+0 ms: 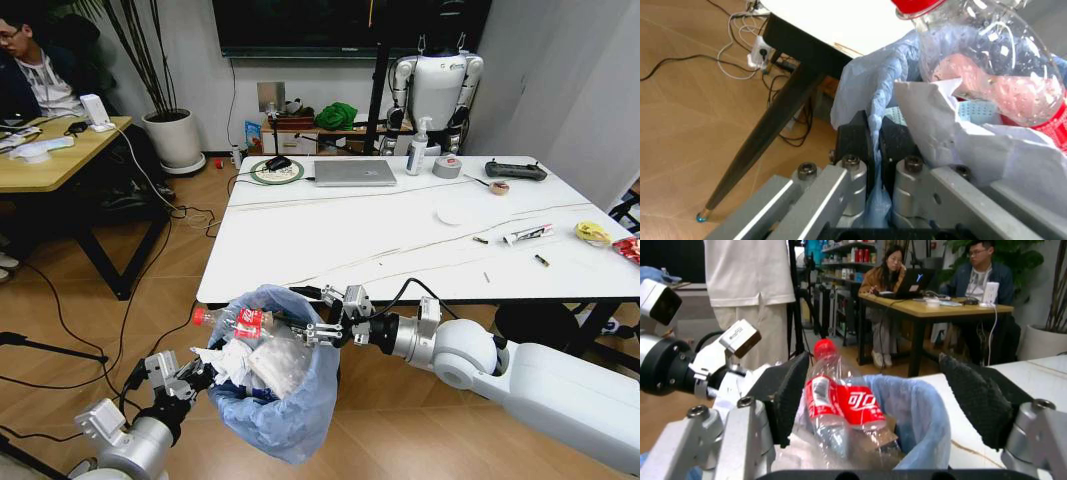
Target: Pick up the trash bin and place the trash from the table into it.
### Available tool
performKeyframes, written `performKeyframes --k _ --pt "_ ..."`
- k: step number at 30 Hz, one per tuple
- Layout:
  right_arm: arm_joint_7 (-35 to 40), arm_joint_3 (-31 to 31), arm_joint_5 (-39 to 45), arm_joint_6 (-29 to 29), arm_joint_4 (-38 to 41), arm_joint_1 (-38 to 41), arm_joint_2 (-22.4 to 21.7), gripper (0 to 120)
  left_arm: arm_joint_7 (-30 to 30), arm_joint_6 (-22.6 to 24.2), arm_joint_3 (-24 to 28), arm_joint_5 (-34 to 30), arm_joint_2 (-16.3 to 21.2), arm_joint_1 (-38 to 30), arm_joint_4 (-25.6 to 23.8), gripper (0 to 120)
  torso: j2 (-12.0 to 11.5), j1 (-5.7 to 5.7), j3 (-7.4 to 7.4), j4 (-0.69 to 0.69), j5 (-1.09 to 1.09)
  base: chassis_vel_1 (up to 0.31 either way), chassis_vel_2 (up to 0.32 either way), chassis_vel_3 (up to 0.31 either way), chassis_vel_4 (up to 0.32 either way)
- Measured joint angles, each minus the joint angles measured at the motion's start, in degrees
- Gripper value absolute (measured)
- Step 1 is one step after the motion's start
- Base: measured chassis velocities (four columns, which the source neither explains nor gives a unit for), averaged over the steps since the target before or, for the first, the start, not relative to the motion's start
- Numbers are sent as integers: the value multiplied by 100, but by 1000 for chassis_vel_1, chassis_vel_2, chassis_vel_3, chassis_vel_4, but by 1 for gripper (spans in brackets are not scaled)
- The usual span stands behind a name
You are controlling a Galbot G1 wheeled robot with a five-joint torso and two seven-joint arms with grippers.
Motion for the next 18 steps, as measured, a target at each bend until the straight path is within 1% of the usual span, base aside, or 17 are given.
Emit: performKeyframes --k 7,10,12,13,16,18 --pt "40 258 100 -1 -115 69 65 82 -77 18 -1 2 29 98 18 0 0 0 0 1 0 0 0 0 0" --pt "137 573 176 -8 -217 30 75 93 -91 22 23 26 33 140 35 0 0 0 0 2 0 0 0 0 0" --pt "206 877 203 -16 -315 -78 70 97 -102 24 47 27 26 118 34 0 0 0 0 2 0 0 0 0 0" --pt "206 877 203 -16 -315 -78 70 97 -102 24 47 27 26 118 34 0 0 0 0 2 0 0 0 0 0" --pt "360 1360 285 -45 -469 -228 -29 100 -125 33 66 27 41 151 20 0 0 0 0 0 0 0 0 0 0" --pt "525 1553 300 -59 -559 -302 -106 100 -148 51 68 11 60 175 1 0 0 0 0 -1 0 0 0 0 0"
